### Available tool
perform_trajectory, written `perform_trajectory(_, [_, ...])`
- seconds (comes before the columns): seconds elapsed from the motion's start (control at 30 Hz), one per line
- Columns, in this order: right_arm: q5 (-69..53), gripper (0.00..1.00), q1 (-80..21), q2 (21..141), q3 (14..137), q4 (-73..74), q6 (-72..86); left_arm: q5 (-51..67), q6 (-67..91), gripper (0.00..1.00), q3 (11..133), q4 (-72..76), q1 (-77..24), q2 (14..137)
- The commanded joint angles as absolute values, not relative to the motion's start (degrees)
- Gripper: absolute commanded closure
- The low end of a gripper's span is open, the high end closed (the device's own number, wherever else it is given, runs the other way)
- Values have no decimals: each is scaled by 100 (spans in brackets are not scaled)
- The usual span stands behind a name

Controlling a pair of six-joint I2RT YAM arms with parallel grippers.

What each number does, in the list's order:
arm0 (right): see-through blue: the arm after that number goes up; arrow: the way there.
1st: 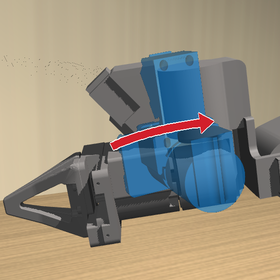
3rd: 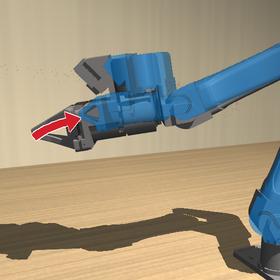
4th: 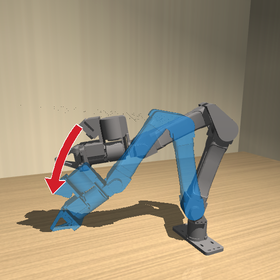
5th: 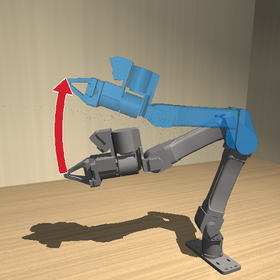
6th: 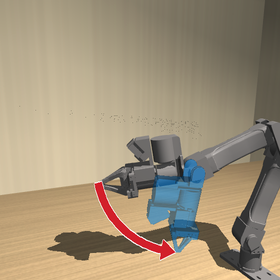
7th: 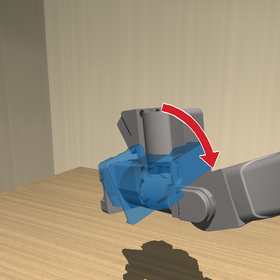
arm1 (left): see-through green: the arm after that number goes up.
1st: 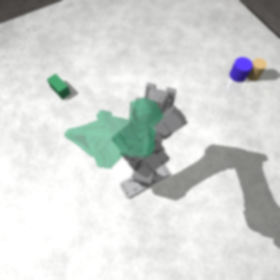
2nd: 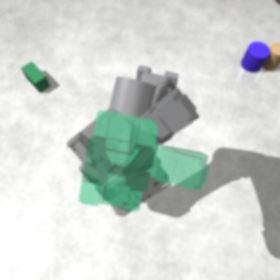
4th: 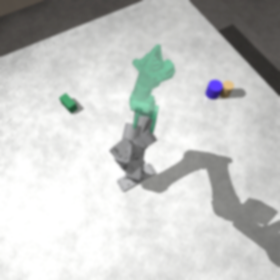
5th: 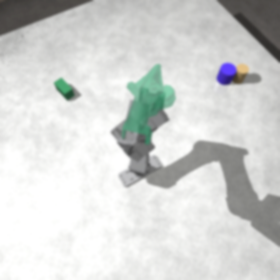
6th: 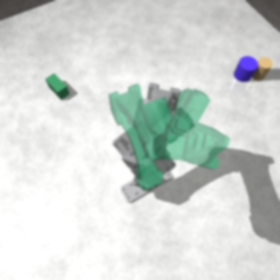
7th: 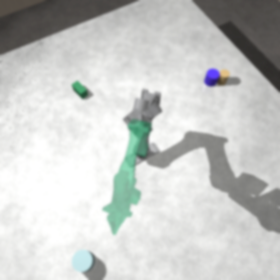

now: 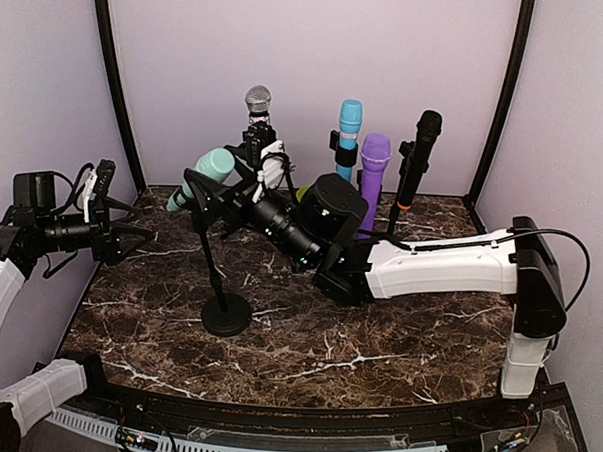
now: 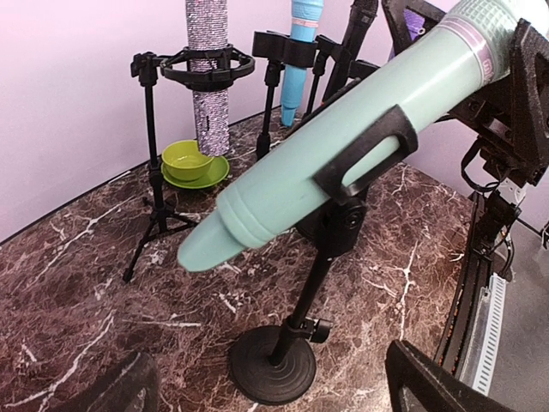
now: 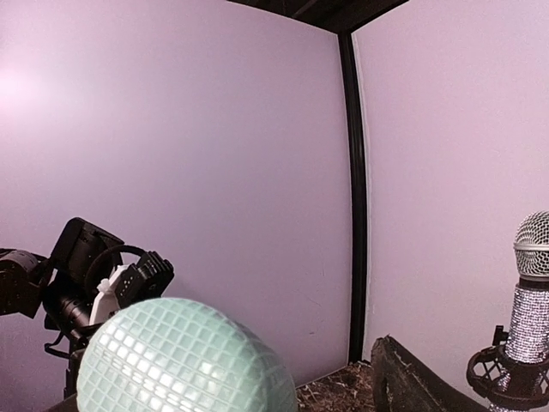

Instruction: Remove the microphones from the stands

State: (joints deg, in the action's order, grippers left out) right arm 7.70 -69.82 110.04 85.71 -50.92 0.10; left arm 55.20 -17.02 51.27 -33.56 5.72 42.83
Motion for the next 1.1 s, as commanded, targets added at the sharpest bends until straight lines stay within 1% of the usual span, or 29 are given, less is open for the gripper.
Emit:
perform_trajectory(0.0, [585,20,-6980,11207,8815,-5186,-62,5460,-855,8,4668,-2294,77,4117])
perform_trajectory(0.17, [705,31,-7041,11355,8971,-5151,-245,4526,-477,11,4606,-1822,-900,4414])
perform_trajectory(0.27, [927,44,-7139,11435,9053,-5233,-550,4362,-137,15,4590,-1478,-1182,4624])
perform_trajectory(0.4, [1305,61,-7289,11549,9186,-5363,-896,3962,310,24,4474,-962,-1441,4715])
perform_trajectory(0.53, [1718,72,-7406,11669,9325,-5470,-1151,4168,652,35,4364,-631,-1634,4843])
perform_trajectory(0.63, [2088,79,-7537,11803,9489,-5560,-1454,4025,716,41,4279,-426,-1833,4869])
perform_trajectory(0.73, [2416,84,-7647,11966,9758,-5631,-1737,3879,666,42,4204,-321,-1984,4840])
perform_trajectory(0.87, [2629,88,-7713,12137,10065,-5627,-1860,3653,740,45,4152,-76,-2029,4861])
perform_trajectory(0.93, [2658,89,-7737,12184,10142,-5647,-1853,3639,759,50,4143,37,-2043,4930])
perform_trajectory(1.0, [2693,90,-7750,12207,10155,-5695,-1854,3655,770,57,4154,101,-2063,5019])
perform_trajectory(1.07, [2726,91,-7765,12204,10144,-5756,-1884,3637,750,67,4150,99,-2102,5080])
